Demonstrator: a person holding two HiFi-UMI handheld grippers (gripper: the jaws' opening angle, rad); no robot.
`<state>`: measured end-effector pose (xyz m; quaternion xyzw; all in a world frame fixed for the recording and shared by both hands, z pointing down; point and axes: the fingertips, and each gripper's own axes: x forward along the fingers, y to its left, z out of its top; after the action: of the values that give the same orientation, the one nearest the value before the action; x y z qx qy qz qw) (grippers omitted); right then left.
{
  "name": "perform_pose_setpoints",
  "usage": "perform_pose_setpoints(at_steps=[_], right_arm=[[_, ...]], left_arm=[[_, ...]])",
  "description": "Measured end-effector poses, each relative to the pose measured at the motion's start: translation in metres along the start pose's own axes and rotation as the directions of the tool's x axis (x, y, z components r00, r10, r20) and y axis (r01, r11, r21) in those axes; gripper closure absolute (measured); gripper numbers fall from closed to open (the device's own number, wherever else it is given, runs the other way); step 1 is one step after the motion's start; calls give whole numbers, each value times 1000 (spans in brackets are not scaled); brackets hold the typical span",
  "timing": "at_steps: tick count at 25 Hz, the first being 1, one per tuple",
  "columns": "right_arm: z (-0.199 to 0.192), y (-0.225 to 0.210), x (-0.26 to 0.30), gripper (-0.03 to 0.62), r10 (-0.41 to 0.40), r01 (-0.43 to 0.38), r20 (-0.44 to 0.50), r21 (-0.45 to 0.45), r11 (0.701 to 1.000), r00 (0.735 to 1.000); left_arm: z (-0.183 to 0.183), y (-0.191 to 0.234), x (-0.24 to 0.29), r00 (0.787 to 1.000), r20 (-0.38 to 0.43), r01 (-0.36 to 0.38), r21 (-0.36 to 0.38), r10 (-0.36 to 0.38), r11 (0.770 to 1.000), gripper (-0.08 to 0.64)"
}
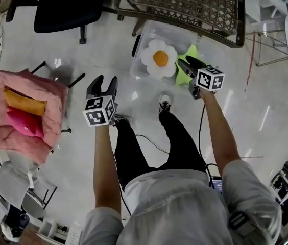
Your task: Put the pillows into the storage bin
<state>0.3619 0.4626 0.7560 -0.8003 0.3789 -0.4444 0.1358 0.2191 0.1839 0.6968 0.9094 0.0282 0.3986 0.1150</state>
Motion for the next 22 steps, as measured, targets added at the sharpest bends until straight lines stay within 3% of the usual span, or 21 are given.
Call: perform_pose_setpoints(at_steps=[5,10,17,22], right_arm=[[36,131,42,356,108,-112,-29,-196,974,994],[64,286,84,353,233,-259,-113,-376,890,966],[69,489,149,351,384,-462,-256,-496,736,887],[41,611,191,347,452,-558,-328,-516,649,829]], left_arm=[[10,83,-81,991,66,-108,-78,113,991,325],[12,166,-168,961,150,-201,-196,232,960,325],[-11,274,-287,883,225,-308,-382,411,871,325],[-43,337,-369,838,225,-360,-455,497,814,325]])
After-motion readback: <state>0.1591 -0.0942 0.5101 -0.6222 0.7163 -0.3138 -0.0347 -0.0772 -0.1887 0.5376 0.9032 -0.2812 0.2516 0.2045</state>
